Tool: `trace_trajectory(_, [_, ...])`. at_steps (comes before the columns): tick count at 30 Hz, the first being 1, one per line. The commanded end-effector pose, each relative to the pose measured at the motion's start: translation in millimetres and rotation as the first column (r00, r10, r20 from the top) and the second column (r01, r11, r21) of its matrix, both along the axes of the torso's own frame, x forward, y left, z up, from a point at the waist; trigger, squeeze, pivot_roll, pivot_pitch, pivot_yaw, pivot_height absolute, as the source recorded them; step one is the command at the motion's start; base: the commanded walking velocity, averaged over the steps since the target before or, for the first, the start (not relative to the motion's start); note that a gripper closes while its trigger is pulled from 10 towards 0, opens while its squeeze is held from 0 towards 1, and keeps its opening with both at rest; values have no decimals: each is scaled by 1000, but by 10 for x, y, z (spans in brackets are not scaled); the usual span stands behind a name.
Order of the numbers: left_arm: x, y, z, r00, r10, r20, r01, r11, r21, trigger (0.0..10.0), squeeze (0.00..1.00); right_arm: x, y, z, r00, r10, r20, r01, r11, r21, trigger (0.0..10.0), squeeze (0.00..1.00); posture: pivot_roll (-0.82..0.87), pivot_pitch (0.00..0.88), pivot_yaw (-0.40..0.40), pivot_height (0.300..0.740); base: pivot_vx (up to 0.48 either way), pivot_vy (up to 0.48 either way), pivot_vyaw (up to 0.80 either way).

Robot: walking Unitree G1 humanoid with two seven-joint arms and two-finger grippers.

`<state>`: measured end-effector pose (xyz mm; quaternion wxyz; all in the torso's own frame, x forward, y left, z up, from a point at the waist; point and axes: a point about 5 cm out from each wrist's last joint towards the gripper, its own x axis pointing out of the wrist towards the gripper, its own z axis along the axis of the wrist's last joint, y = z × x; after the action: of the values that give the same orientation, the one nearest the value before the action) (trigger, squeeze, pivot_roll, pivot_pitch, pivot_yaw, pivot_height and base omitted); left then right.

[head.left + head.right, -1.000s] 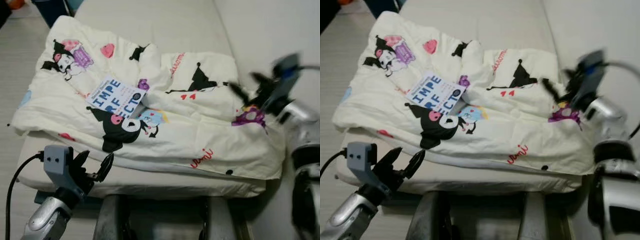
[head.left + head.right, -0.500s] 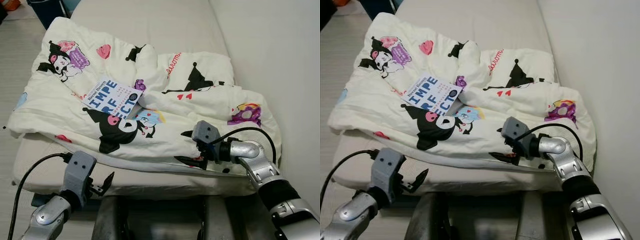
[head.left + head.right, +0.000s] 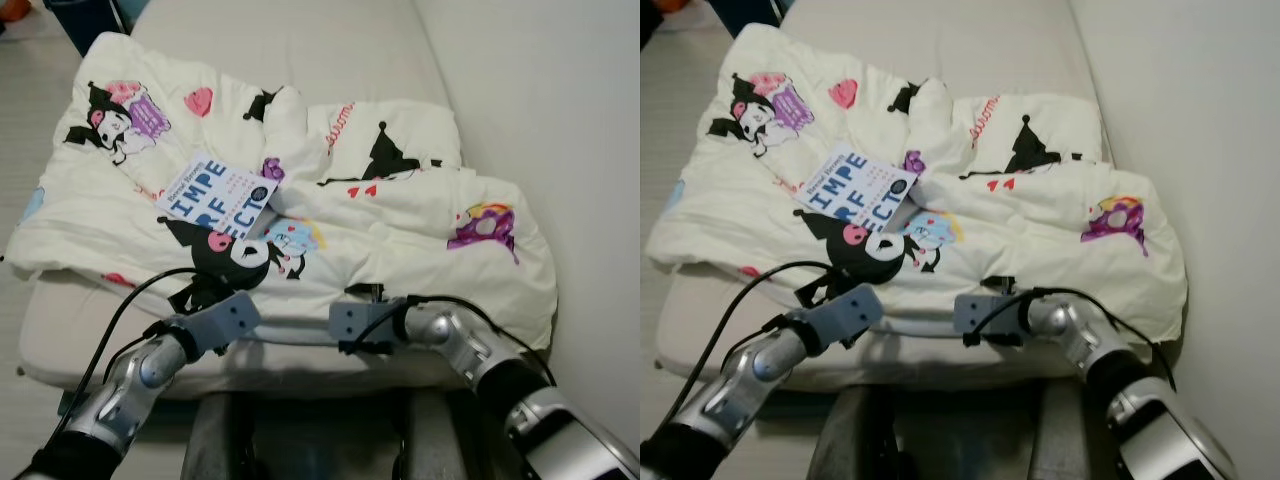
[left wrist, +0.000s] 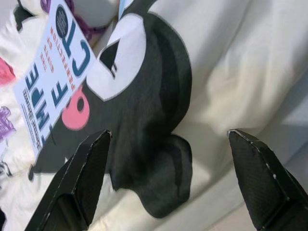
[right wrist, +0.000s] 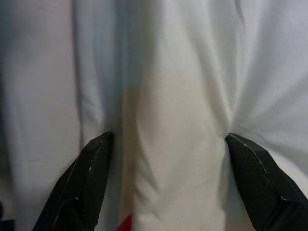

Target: Clean up the room

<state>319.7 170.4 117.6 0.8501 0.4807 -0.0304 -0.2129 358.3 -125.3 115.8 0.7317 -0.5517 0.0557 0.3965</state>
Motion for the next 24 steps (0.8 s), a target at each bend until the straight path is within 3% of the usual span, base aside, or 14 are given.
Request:
trace_trajectory(1, [0,7,-119,1000,2,17,-3,997,73,10000,0,13,-4,-69,999,-33,17,33,999,-29,10000,0,48,396,53,570,0,0,0])
trace_trajectory(4, [127,14,-156,995,4,102,-26,978,208,10000,0,88,68,-40,993,-55,103,62,996,-69,10000,0,47,401,55,570,0,0,0])
trace_trajectory(7, [138,22,-191,995,-5,102,-21,969,248,10000,0,107,85,-21,990,-53,132,65,994,-83,10000,0,42,405,55,570,0,0,0])
trace_trajectory(10, [155,67,-345,997,-36,72,6,927,376,10000,0,200,110,89,966,-90,241,115,989,-95,10000,0,35,408,56,570,0,0,0])
trace_trajectory(14, [169,151,-431,998,-31,48,6,890,455,10000,0,259,89,142,944,-120,307,163,980,-118,10000,0,29,412,56,570,0,0,0])
trace_trajectory(20, [185,260,-468,1000,-5,25,-9,862,507,10000,0,259,68,96,949,-116,294,168,973,-160,10000,0,22,414,53,570,0,0,0])
trace_trajectory(22, [223,441,-453,998,54,29,-61,814,577,10000,0,239,59,30,962,-103,252,153,971,-186,10000,0,15,418,50,570,0,0,0])
trace_trajectory(24, [233,482,-436,997,66,38,-76,803,591,10000,0,234,57,21,965,-100,244,148,971,-188,10000,0,15,418,50,570,0,0,0])
